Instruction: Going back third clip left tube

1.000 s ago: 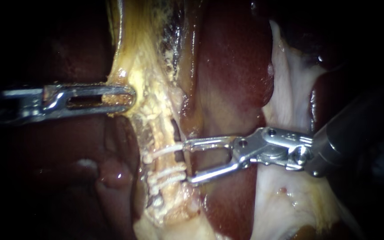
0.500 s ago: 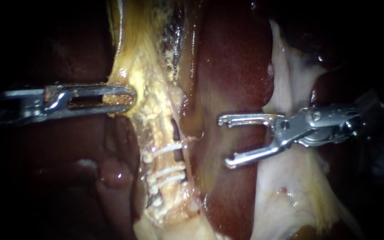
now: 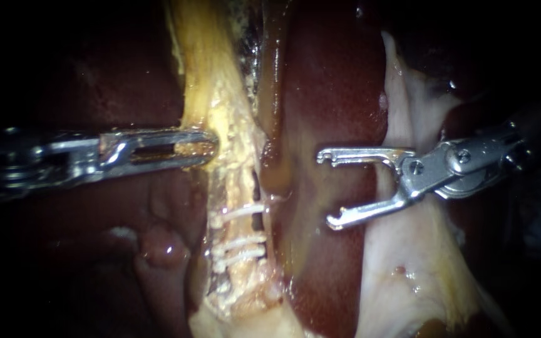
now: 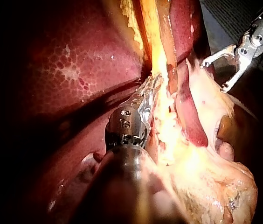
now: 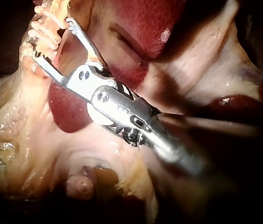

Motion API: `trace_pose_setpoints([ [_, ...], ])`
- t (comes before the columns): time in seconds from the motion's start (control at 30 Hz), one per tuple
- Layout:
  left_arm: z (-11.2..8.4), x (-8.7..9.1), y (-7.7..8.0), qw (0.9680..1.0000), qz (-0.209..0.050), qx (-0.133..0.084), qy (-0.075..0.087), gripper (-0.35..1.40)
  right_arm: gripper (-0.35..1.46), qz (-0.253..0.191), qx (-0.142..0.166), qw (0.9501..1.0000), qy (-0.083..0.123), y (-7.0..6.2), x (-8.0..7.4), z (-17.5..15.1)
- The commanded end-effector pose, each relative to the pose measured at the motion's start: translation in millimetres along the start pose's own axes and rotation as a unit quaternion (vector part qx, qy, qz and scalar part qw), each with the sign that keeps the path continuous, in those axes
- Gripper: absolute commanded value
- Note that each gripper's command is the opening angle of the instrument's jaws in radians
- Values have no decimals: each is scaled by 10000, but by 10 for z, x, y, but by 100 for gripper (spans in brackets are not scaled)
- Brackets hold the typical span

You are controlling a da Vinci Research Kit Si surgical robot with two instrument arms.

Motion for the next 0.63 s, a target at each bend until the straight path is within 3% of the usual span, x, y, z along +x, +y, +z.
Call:
trace_pose_setpoints([
  [0.03,4,0,3,10000,5,9,36,-35,60,2,-3,10000,2,0,0,0],
  [0.2,18,-1,11,10000,-6,-7,57,-35,60,6,1,10000,3,-1,1,1],
  [0.63,14,-1,9,10000,-2,16,74,-35,60,7,-24,10000,5,1,6,0],
])
